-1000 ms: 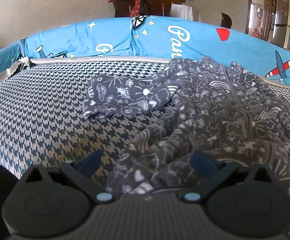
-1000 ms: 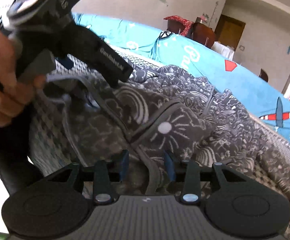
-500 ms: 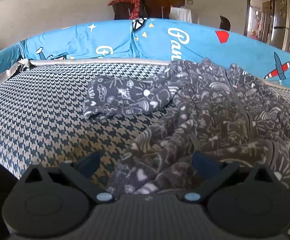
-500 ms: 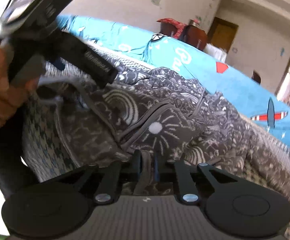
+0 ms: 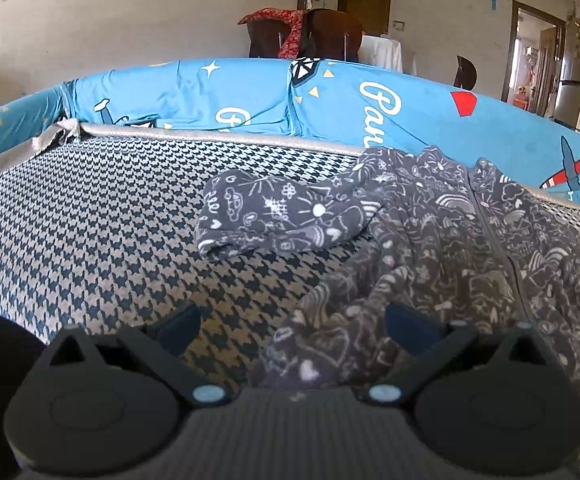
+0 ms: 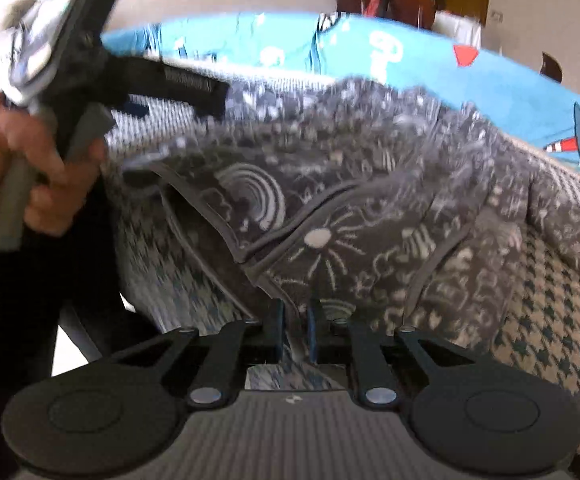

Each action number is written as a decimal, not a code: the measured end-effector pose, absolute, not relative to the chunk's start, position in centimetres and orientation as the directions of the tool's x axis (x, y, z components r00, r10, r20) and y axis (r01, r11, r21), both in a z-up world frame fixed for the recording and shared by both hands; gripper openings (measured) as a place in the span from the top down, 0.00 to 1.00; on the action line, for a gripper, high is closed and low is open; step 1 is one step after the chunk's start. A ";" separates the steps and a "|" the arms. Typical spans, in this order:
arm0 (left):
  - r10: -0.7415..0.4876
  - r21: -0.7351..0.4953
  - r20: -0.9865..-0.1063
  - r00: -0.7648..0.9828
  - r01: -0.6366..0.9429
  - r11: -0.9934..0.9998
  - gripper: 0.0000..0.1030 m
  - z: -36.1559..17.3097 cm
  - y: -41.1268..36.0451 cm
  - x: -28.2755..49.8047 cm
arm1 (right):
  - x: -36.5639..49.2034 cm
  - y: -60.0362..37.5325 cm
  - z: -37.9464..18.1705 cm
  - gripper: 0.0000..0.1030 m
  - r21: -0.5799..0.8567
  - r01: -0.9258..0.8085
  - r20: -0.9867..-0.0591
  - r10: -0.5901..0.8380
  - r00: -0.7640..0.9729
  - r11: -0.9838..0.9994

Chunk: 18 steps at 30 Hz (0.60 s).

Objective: Fold clothes

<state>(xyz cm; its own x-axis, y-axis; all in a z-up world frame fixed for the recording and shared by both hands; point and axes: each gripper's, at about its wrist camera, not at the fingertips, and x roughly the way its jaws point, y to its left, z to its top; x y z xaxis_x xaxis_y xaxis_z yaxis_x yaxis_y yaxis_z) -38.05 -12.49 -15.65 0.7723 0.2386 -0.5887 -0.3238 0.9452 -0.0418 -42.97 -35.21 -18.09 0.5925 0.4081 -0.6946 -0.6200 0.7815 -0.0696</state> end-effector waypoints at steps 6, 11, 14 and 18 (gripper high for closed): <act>0.232 -0.015 -0.584 0.778 -0.296 0.955 0.00 -15.7 -13.3 -38.1 | -42.7 -35.7 -17.9 0.87 -0.043 -0.621 -0.703 0.418 0.576 0.783; 0.204 0.033 -0.553 0.807 -0.224 0.974 0.00 -15.7 -15.0 -38.5 | -42.8 -36.3 -17.8 0.86 0.015 -0.627 -0.700 0.456 0.550 0.779; 0.186 0.078 -0.577 0.796 -0.173 0.982 0.00 -16.3 -16.1 -38.1 | -42.8 -36.8 -17.7 0.86 0.063 -0.626 -0.692 0.486 0.533 0.777; 0.232 0.146 -0.642 0.731 -0.181 0.973 0.00 -18.0 -16.8 -37.0 | -43.3 -37.7 -17.0 0.86 0.101 -0.616 -0.660 0.516 0.546 0.781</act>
